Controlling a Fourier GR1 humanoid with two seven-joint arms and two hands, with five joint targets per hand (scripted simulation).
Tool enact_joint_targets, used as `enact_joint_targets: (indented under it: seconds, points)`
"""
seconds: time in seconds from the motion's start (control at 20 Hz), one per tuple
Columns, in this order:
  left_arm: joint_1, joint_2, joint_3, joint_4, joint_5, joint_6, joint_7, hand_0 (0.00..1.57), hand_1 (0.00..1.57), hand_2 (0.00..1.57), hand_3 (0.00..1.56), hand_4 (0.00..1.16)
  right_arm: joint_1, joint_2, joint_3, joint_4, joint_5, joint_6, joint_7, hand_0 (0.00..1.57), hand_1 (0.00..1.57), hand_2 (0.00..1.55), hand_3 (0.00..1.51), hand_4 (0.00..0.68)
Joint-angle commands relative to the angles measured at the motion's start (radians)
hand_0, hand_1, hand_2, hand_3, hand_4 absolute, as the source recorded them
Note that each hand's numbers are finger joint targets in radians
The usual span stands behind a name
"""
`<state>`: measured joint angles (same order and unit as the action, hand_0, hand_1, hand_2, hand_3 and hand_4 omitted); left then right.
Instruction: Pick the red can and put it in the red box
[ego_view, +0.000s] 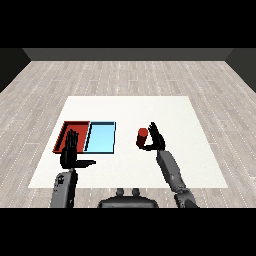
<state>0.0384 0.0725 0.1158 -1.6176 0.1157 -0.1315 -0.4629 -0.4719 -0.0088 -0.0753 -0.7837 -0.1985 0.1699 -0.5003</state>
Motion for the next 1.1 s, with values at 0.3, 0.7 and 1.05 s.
enact_joint_targets:
  seconds: [0.3, 0.7, 1.05]
  points:
    - [0.065, -0.010, -0.001, -0.058, 0.009, -0.014, 0.005, 0.00, 0.00, 0.00, 0.00, 0.00, -0.075, -0.012, -0.017, 0.081, 0.000, -0.002, 0.003, 0.00, 0.00, 0.00, 0.00, 0.000]
    - [0.052, -0.003, 0.023, -0.039, 0.026, -0.025, -0.015, 0.00, 0.00, 0.00, 0.00, 0.00, -0.109, 0.009, 0.055, 0.137, -0.036, -0.062, -0.016, 0.00, 0.00, 0.00, 0.00, 0.000]
    - [-0.029, 0.006, 0.046, 0.078, 0.020, -0.022, -0.058, 0.00, 0.00, 0.00, 0.00, 0.00, -0.245, 0.009, 0.022, 0.344, -0.090, -0.078, -0.101, 0.00, 0.00, 0.00, 0.00, 0.000]
